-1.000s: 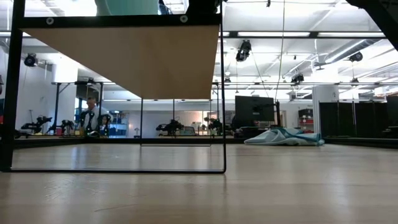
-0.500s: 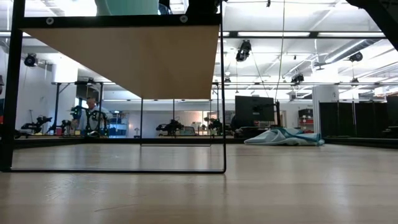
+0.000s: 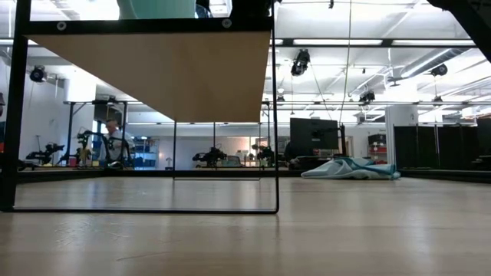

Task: Stack small to large cups/mugs on shelf
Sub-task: Put the black cup on the shelf

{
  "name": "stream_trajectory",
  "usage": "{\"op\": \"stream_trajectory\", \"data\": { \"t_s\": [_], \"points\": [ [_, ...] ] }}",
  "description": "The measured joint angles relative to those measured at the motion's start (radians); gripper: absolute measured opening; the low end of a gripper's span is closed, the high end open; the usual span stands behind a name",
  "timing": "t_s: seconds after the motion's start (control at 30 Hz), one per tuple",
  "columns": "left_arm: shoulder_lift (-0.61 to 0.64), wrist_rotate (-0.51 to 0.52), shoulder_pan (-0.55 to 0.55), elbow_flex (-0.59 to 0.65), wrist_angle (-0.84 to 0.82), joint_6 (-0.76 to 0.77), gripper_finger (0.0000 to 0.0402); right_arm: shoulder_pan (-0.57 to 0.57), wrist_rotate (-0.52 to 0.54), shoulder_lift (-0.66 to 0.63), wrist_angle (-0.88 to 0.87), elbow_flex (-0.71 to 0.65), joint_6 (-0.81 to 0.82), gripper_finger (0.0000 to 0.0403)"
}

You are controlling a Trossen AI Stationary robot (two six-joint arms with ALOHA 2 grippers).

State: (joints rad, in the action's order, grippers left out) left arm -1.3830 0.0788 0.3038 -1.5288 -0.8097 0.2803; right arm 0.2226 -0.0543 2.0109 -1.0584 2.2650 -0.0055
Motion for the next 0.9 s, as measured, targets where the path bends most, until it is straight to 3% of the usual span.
{"op": "stream_trajectory", "data": {
  "t_s": [0.23, 0.9],
  "points": [
    [0.000, 0.000, 0.000, 0.000, -0.002, 0.000, 0.0061, 0.000, 0.014, 0.000, 0.000, 0.002, 0.000, 0.0093],
    [0.000, -0.001, 0.000, 0.001, -0.047, -0.001, 0.0061, -0.015, 0.011, 0.000, -0.007, 0.002, 0.093, 0.0072]
  ]
}}
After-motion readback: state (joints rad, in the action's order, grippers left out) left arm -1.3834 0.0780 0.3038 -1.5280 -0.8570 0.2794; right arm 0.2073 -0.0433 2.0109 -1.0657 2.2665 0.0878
